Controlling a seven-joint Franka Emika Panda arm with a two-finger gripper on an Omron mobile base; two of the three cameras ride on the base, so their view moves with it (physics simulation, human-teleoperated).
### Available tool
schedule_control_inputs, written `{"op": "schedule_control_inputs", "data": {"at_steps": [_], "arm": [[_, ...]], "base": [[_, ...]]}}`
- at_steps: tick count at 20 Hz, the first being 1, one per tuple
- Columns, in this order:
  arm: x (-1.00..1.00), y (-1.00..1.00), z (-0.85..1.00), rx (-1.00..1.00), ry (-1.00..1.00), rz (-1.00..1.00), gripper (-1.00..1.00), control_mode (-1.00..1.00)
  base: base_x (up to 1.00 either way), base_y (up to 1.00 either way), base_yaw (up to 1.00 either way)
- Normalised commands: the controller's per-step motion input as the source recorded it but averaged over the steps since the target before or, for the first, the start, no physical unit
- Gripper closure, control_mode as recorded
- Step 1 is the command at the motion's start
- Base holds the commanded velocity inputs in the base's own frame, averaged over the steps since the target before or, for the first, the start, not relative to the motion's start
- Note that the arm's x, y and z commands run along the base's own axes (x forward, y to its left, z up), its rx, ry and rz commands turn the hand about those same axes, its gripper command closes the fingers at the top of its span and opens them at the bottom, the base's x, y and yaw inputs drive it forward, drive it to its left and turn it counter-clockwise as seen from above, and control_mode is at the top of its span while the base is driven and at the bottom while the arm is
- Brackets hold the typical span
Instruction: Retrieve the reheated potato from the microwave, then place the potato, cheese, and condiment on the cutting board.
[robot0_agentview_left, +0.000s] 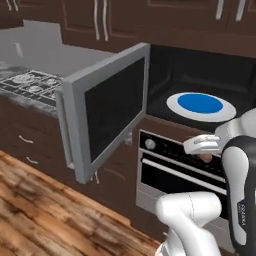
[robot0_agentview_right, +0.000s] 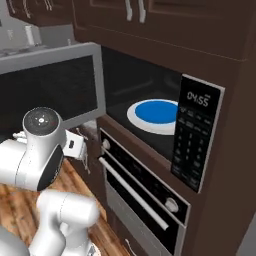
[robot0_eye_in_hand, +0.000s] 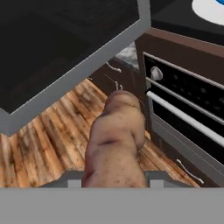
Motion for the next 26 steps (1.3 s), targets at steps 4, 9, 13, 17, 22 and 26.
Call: {"op": "schedule_control_inputs", "data": {"at_steps": [4,9,13,17,22,26], "arm": [[0.00,0.00,0.00,0.00,0.00,0.00,1.00,1.00],[0.00,0.00,0.00,0.00,0.00,0.00,1.00,1.00],[0.00,0.00,0.00,0.00,0.00,0.00,1.00,1.00],[0.00,0.00,0.00,0.00,0.00,0.00,1.00,1.00],[0.00,0.00,0.00,0.00,0.00,0.00,1.00,1.00],[0.00,0.00,0.00,0.00,0.00,0.00,1.00,1.00]], "base": [[-0.50,-0.34,0.63],[-0.56,-0.24,0.37],[-0.54,-0.07,0.19],[-0.36,0.22,0.16],[-0.29,0.59,0.19],[-0.25,0.69,0.18]]}}
